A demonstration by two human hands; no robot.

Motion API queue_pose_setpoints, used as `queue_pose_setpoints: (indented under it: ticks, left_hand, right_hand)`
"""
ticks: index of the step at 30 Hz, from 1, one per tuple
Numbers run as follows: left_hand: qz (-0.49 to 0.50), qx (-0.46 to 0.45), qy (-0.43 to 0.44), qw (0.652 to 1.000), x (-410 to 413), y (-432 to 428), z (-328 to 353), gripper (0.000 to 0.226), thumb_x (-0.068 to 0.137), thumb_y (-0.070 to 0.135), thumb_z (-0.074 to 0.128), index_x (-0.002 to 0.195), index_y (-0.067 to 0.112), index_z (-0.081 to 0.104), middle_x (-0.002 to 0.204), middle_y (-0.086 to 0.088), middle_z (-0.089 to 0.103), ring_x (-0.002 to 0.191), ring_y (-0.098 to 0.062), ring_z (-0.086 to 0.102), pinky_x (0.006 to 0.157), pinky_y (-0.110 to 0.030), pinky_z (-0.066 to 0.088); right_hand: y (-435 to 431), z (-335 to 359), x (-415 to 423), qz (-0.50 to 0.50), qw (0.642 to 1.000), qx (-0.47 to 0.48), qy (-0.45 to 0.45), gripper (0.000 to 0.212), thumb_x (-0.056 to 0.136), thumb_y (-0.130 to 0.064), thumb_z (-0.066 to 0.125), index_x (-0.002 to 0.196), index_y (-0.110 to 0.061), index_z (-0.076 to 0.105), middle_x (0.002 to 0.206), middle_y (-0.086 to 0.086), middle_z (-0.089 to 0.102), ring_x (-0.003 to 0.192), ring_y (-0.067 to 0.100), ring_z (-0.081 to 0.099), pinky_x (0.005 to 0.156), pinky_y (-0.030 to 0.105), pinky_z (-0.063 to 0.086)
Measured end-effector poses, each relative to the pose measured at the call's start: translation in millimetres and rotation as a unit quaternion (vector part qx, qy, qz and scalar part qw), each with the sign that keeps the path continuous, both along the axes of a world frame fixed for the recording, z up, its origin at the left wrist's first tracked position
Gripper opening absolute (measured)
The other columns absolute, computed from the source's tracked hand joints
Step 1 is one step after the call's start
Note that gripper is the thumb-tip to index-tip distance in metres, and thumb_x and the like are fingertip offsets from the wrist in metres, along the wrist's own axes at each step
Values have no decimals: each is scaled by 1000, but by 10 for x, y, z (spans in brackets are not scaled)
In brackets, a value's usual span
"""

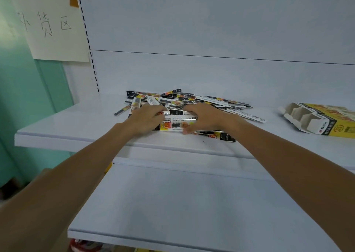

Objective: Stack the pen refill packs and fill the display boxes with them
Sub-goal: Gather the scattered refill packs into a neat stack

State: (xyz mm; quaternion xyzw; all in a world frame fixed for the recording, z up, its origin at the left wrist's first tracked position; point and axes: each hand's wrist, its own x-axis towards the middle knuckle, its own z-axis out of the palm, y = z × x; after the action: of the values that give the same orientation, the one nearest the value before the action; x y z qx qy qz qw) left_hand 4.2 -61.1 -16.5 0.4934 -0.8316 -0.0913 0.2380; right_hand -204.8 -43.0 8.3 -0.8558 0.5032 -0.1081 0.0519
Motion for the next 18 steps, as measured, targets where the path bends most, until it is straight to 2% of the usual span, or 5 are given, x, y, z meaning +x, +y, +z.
queue_pose_setpoints:
  ticks: [7, 11, 13, 15, 18]
  left_hand:
    - [-29, 53, 14, 998, -55, -6, 57, 39, 78, 29, 48, 117, 32, 47, 102, 2, 63, 97, -25, 59, 80, -39, 48]
    - [-39, 32, 31, 998, -102, -49, 85, 38, 76, 17, 55, 108, 35, 48, 125, 3, 58, 106, -23, 59, 82, -40, 50]
    - [-38, 22, 72, 996, -154, -58, 89, 24, 84, 17, 54, 104, 30, 51, 111, 3, 61, 99, -18, 58, 78, -32, 47]
    - [6, 11, 103, 995, -208, -82, 98, 16, 93, 28, 44, 104, 20, 54, 94, 2, 61, 88, -17, 56, 74, -32, 42]
    - [60, 40, 33, 997, -240, -149, 94, 38, 99, 41, 26, 105, 15, 53, 80, 3, 53, 83, -20, 52, 72, -32, 35]
  right_hand:
    - [-78, -19, 7, -42, 993, 110, -14, 83, 79, -40, 67, 146, -29, 19, 150, -1, 30, 132, 21, 34, 103, 33, 29]
    - [-99, -42, 34, -61, 996, 69, -9, 86, 77, -44, 68, 146, -29, 19, 148, 0, 35, 132, 22, 36, 102, 34, 33]
    - [-100, -45, 47, -62, 997, 36, 20, 75, 76, -46, 67, 140, -21, 35, 137, 4, 46, 128, 24, 37, 98, 38, 36]
    - [-112, -54, 55, -60, 998, 20, 26, 43, 76, -47, 67, 100, -14, 54, 104, 6, 51, 104, 24, 43, 80, 37, 38]
    - [-82, -63, 50, -51, 998, 23, 24, 37, 77, -46, 66, 85, -17, 45, 96, 3, 43, 91, 21, 42, 73, 35, 37]
